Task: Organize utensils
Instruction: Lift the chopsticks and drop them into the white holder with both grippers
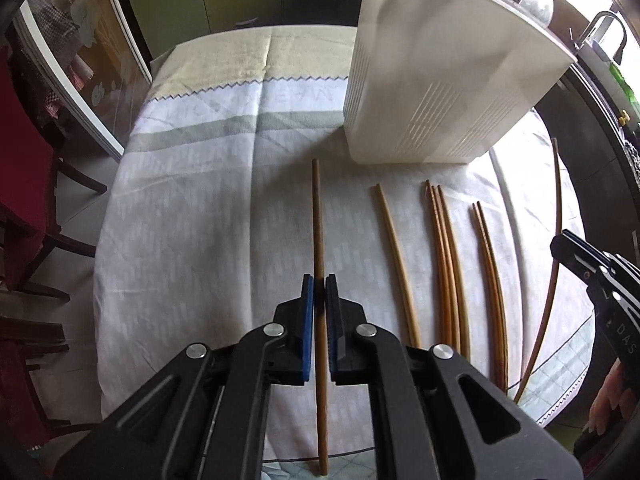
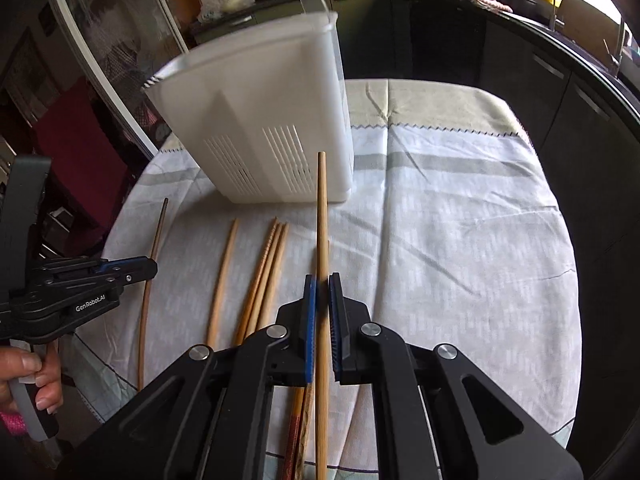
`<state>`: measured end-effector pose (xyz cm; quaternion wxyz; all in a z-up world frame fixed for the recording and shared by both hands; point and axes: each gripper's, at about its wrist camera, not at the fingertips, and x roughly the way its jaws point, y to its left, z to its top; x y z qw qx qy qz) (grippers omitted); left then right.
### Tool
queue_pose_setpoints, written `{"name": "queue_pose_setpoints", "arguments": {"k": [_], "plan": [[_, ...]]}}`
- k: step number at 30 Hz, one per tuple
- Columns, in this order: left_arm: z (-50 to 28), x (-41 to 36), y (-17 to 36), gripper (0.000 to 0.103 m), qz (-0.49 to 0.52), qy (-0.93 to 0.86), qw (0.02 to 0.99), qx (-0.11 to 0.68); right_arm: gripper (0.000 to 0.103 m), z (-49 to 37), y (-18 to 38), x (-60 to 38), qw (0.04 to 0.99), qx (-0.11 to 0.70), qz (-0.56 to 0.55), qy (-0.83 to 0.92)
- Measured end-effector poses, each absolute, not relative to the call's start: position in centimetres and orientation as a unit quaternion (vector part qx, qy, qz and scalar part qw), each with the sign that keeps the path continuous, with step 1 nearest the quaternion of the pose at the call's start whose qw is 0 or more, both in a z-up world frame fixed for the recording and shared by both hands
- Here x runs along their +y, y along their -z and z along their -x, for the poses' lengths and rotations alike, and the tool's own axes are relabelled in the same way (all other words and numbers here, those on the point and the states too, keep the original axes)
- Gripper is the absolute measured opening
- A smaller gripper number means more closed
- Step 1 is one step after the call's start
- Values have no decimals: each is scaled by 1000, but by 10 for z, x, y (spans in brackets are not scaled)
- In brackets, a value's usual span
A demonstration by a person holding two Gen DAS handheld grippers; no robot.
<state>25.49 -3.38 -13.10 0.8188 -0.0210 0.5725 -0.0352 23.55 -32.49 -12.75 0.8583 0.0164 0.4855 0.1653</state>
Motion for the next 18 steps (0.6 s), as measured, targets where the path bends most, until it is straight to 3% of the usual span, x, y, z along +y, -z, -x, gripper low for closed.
{"name": "queue_pose_setpoints", "arguments": {"k": [18], "plan": [[-193, -32, 68, 6, 13, 66, 866, 495, 7, -157, 59, -362, 898, 390, -35, -202]]}}
